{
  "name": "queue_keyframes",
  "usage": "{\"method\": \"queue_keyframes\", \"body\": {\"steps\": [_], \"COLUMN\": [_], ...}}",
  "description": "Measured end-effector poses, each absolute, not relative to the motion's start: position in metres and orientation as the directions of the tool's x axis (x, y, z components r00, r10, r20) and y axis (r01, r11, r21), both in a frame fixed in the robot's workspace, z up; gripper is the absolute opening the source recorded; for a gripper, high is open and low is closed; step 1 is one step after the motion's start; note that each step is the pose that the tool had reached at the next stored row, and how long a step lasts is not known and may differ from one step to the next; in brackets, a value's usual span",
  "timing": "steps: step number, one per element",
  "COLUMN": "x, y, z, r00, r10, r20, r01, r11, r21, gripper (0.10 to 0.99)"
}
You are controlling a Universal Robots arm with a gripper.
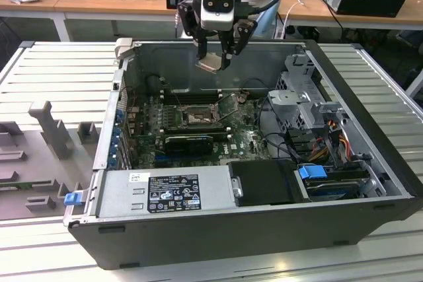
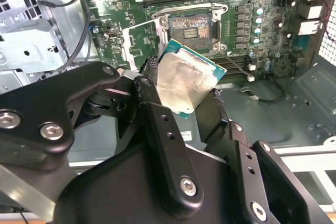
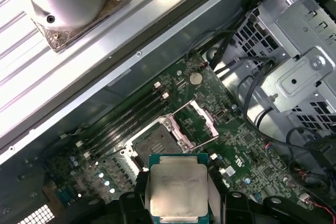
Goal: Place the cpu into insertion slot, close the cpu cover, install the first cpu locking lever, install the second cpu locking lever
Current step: 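Place the cpu into insertion slot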
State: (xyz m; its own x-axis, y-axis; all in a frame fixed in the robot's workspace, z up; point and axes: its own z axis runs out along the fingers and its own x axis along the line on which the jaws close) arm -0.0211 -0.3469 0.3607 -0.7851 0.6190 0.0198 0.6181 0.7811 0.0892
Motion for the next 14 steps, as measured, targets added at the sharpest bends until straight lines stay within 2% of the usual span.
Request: {"method": "queue_keyframes", "body": {"steps": [14], "x": [-0.0211], "y": [-0.3469], "z": [0.3607], "r00": [-0.726], "r10": [0.687], "r20": [0.02], "r01": [0.686], "r11": [0.722], "r21": [0.089], "gripper": [0.529]}}
